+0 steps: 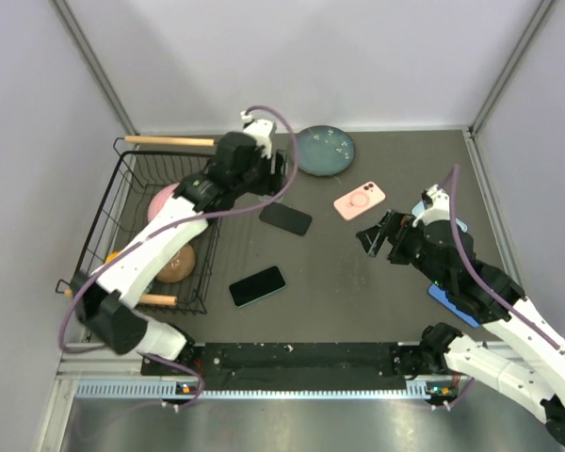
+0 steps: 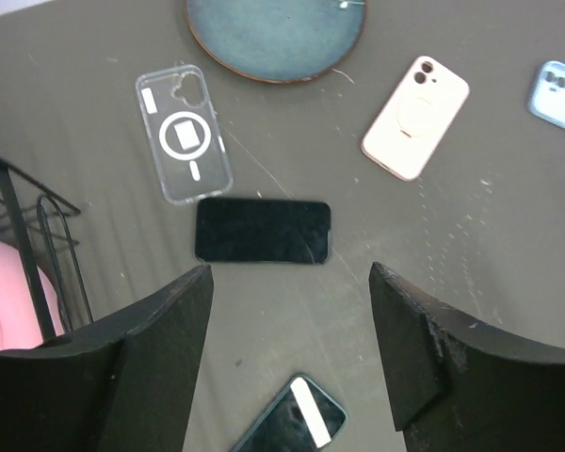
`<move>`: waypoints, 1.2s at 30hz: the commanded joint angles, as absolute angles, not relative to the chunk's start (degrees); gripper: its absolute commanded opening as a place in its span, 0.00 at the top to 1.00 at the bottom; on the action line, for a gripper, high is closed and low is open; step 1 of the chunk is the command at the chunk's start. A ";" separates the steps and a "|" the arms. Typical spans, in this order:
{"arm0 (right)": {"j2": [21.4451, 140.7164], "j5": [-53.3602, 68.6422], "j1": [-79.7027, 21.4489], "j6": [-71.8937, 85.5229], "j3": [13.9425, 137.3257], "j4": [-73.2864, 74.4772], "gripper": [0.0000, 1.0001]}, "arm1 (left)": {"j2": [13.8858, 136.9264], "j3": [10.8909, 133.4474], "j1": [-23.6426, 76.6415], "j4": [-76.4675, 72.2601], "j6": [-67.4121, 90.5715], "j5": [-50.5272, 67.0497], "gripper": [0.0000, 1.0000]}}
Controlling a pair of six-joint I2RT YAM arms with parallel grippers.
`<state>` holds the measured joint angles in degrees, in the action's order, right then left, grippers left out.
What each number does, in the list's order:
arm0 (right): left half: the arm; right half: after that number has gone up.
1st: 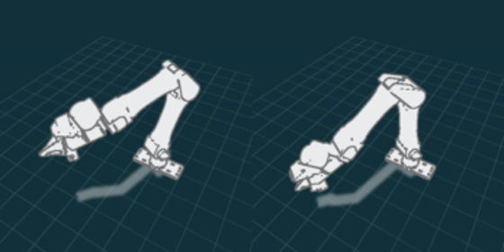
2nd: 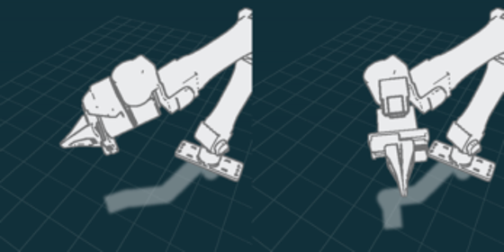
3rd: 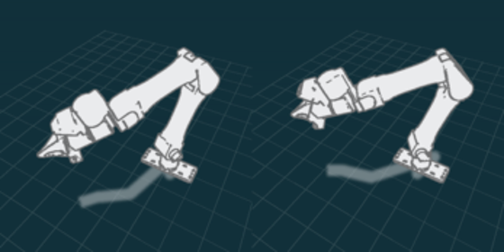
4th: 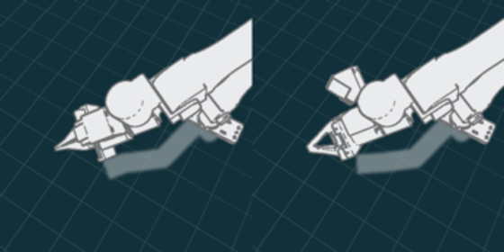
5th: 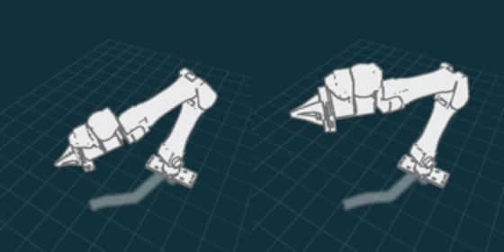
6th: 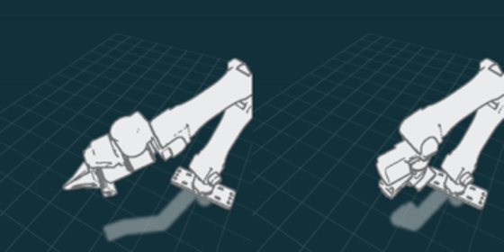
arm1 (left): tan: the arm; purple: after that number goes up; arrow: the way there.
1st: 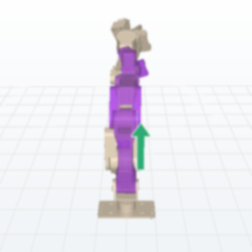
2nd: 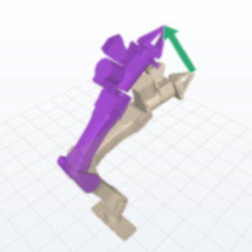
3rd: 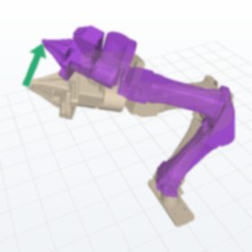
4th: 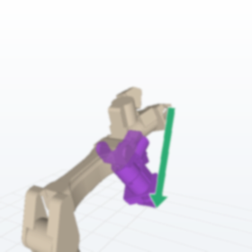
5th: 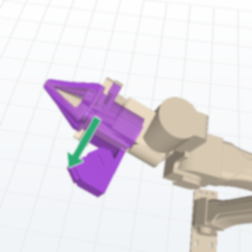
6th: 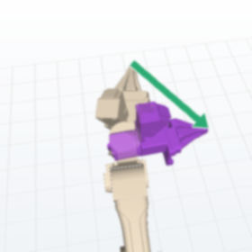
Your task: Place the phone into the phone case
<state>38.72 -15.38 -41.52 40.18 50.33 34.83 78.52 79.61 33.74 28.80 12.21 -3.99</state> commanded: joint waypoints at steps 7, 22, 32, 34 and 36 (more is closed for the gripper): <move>28.31 -8.70 -42.10 33.23 44.48 26.98 0.02 | 109.64 106.59 34.72 40.59 10.72 -19.06 0.46; 25.84 -7.91 -42.10 29.36 43.68 26.72 0.05 | 128.66 117.77 30.85 39.02 12.13 -9.76 0.50; 26.19 -10.37 -42.10 28.39 42.01 25.75 0.07 | 126.22 109.79 31.46 32.89 12.74 -21.26 0.56; 27.24 -11.16 -42.10 28.48 41.84 25.49 0.07 | 124.47 108.11 31.64 31.30 13.01 -21.80 0.56; 28.56 -10.64 -42.01 28.91 42.10 25.49 0.07 | 123.66 105.83 31.82 28.75 12.66 -21.10 0.57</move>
